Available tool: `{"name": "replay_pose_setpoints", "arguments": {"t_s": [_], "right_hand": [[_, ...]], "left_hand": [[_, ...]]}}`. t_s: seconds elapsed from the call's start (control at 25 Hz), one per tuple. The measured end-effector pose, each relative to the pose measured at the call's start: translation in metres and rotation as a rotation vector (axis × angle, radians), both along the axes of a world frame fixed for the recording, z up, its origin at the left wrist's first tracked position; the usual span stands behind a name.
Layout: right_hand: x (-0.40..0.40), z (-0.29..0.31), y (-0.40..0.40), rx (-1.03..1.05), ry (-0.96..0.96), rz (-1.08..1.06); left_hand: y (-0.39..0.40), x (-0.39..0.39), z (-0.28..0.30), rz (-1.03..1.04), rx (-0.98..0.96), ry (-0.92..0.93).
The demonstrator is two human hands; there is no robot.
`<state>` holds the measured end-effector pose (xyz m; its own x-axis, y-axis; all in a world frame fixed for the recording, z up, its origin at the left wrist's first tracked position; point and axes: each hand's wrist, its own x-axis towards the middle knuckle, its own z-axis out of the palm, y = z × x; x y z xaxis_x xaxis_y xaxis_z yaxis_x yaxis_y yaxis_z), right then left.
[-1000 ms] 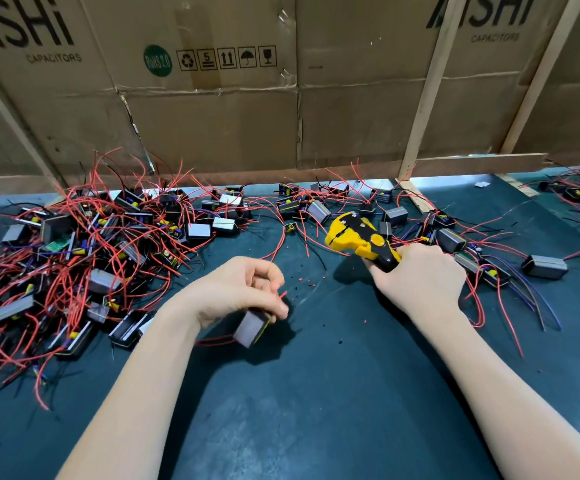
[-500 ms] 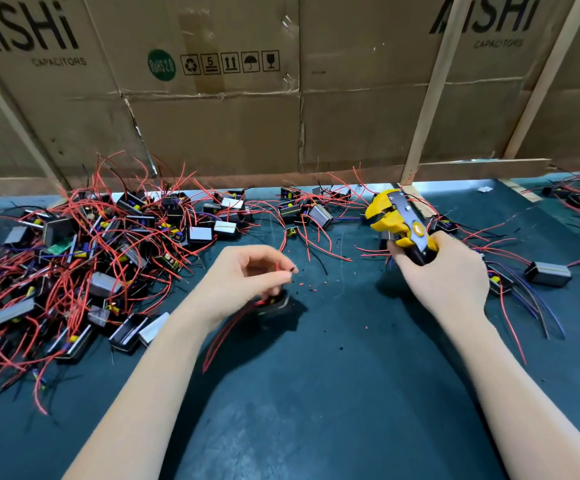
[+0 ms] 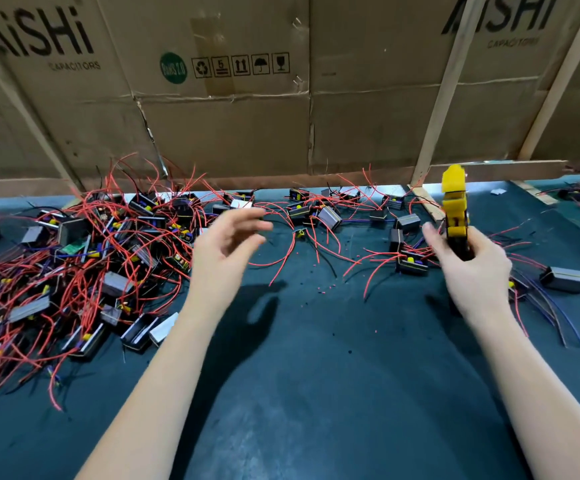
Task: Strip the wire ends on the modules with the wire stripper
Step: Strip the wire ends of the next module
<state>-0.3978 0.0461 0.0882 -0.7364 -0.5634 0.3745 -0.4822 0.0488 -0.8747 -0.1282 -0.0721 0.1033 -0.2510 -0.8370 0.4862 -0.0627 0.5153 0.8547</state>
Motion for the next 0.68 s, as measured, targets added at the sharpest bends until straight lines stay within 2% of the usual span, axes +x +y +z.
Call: {"name": "replay_pose_setpoints", "arguments": {"t_s": [0.12, 0.2, 0.28, 0.4, 0.48, 0.6, 0.68], "right_hand": [[0.016, 0.000, -0.006, -0.068, -0.380, 0.343], [0.022, -0.004, -0.008, -0.023, -0.465, 0.420], [0.023, -0.005, -0.009, -0.017, -0.480, 0.410], [0.021, -0.004, -0.008, -0.018, -0.529, 0.395], [0.019, -0.005, -0.008, -0.019, -0.561, 0.399], [0.018, -0.005, -0.009, -0.041, -0.588, 0.398], [0.018, -0.005, -0.009, -0.047, -0.596, 0.391]], "left_hand": [[-0.015, 0.023, 0.003, 0.474, -0.142, 0.092], [-0.024, 0.038, 0.000, 0.661, -0.187, 0.075], [-0.030, 0.046, -0.005, 0.725, -0.164, -0.071], [-0.036, 0.050, -0.014, 0.826, -0.101, -0.586], [-0.038, 0.051, -0.017, 0.850, 0.003, -0.833], [-0.041, 0.054, -0.018, 0.811, 0.052, -0.860], [-0.041, 0.051, -0.020, 0.754, -0.086, -0.768]]}}
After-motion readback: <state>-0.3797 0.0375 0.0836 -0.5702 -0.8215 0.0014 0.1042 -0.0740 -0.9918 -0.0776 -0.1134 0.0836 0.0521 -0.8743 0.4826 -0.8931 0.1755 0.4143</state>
